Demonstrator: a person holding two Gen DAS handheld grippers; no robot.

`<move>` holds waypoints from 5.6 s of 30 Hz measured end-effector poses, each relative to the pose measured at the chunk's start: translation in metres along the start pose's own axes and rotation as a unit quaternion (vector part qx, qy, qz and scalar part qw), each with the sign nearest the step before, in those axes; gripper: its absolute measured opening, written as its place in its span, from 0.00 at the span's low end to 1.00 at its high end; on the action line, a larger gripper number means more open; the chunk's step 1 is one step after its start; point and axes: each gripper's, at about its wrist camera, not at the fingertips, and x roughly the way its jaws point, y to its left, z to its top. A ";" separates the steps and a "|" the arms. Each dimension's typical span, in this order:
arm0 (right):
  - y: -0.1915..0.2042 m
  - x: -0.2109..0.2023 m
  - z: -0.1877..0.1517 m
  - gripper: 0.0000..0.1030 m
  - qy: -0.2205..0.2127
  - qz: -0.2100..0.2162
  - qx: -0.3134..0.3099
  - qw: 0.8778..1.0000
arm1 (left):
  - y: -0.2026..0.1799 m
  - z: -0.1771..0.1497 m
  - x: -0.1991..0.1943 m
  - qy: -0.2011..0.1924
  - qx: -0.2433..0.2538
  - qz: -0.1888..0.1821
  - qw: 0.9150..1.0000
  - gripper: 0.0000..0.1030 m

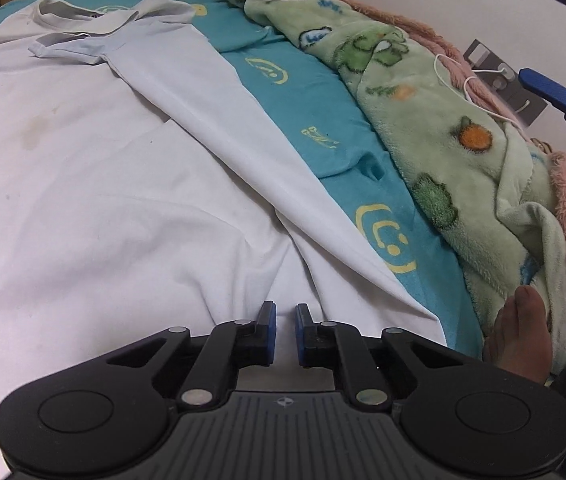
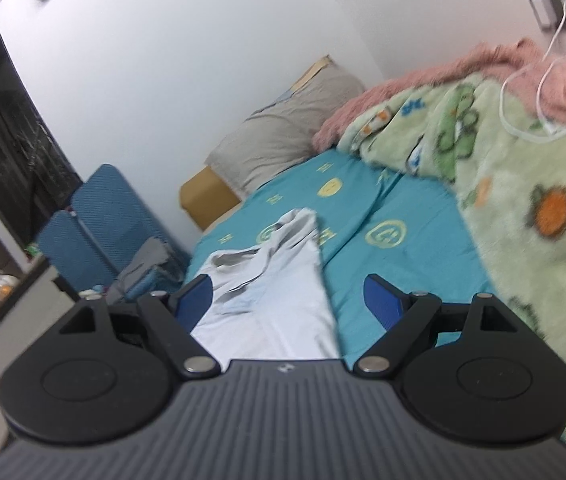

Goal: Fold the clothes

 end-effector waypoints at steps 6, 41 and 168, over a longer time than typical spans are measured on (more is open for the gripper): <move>0.010 -0.002 -0.004 0.82 -0.031 -0.011 -0.069 0.997 | 0.001 0.004 -0.012 -0.026 -0.018 -0.030 0.999 0.11; -0.011 0.024 -0.009 0.82 0.039 -0.002 0.025 0.999 | -0.007 0.003 0.028 0.030 -0.041 -0.130 0.990 0.00; 0.026 0.042 -0.047 0.82 0.104 0.003 -0.064 0.993 | 0.096 -0.033 -0.099 -0.006 -0.271 0.023 0.962 0.45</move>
